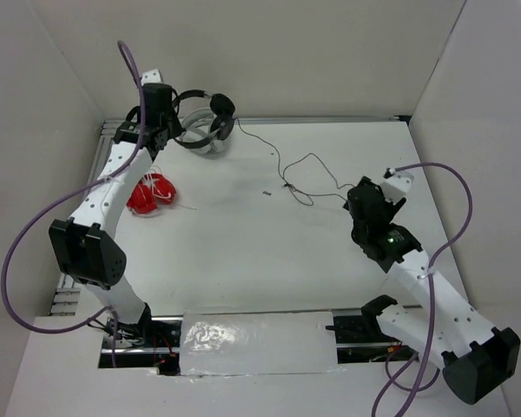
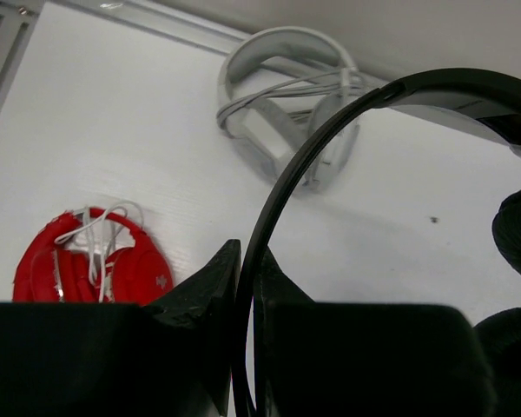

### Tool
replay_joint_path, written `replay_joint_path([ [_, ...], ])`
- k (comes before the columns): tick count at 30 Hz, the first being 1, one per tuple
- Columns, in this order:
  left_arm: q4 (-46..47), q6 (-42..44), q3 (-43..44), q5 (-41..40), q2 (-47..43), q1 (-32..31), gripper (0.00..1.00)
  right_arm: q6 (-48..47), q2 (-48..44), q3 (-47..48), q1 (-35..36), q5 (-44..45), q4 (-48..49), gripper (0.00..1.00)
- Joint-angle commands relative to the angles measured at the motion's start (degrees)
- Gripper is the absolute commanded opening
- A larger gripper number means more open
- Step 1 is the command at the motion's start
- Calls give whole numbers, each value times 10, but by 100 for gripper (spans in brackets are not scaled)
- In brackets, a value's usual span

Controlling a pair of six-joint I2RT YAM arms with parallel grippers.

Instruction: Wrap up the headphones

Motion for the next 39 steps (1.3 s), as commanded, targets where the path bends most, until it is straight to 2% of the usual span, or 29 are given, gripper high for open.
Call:
replay_joint_path([
  [1,70,14,20,58,-61,-13,0,-83,41,-6,-2,-86,84,77],
  [2,74,28,25,71,-64,-16,0,-100,47,-8,-1,-161,101,80],
  [6,92,64,50,102,-82,-43,0,-205,28,-39,-1,-331,212,93],
  [9,96,82,62,116,-95,-70,0,-244,5,-46,-1,-451,281,96],
  [12,101,92,67,114,-109,-95,0,-274,18,-36,1,-555,339,100],
  [16,96,105,85,109,-123,-123,0,-304,66,3,13,-573,403,100],
  [20,91,110,109,111,-133,-143,0,-306,112,12,15,-634,533,100],
  [22,91,114,118,110,-137,-151,0,-305,140,33,23,-628,569,100],
  [25,94,119,127,114,-146,-163,0,-310,191,90,33,-606,569,99],
  [28,101,121,133,111,-160,-173,0,-297,243,136,33,-599,565,86],
  [29,103,125,135,112,-163,-173,0,-294,257,148,32,-592,563,70],
  [31,107,128,141,107,-171,-176,0,-276,283,142,29,-564,573,57],
  [34,114,131,142,101,-185,-177,0,-243,324,124,16,-587,596,55],
  [39,123,129,139,106,-205,-179,0,-220,421,149,15,-621,600,55],
])
